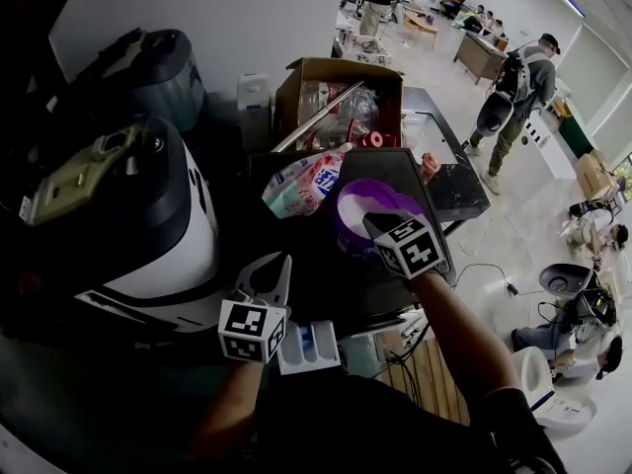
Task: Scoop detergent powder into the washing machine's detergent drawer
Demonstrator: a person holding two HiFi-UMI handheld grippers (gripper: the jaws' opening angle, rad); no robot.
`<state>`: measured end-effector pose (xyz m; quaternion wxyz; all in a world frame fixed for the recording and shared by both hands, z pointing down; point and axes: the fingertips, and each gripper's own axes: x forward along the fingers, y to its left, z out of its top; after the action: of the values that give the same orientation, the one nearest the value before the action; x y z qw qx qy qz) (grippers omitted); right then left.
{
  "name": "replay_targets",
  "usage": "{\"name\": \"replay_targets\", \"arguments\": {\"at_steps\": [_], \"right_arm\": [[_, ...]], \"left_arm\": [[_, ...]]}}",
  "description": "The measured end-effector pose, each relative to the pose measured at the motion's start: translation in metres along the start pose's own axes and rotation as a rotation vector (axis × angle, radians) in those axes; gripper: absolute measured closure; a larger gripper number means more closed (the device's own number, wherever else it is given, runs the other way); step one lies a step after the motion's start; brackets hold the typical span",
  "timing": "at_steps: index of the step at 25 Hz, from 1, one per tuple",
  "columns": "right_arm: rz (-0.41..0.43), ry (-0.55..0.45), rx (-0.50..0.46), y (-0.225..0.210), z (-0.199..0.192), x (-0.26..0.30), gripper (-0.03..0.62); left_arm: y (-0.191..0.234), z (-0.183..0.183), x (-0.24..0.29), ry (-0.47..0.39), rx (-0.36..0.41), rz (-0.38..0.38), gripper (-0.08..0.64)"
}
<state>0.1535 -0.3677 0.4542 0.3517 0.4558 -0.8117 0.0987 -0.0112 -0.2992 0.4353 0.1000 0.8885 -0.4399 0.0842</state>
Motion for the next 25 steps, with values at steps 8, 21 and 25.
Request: {"name": "replay_targets", "arguments": {"at_steps": [8, 21, 25], "right_arm": [[-0.002, -0.001, 0.078, -0.025, -0.014, -0.010, 0.571], [0.041, 0.092, 0.083, -0.032, -0.039, -0.007, 0.568], [0.051, 0.130, 0.053, -0.034, -0.045, -0.006, 0.568]], "left_arm": [[-0.004, -0.003, 0.012, 0.017, 0.004, -0.016, 0.558], [-0.008, -0.006, 0.017, 0.038, 0.012, -0.012, 0.558], [-0.009, -0.007, 0.017, 0.036, 0.008, -0.009, 0.558]]}}
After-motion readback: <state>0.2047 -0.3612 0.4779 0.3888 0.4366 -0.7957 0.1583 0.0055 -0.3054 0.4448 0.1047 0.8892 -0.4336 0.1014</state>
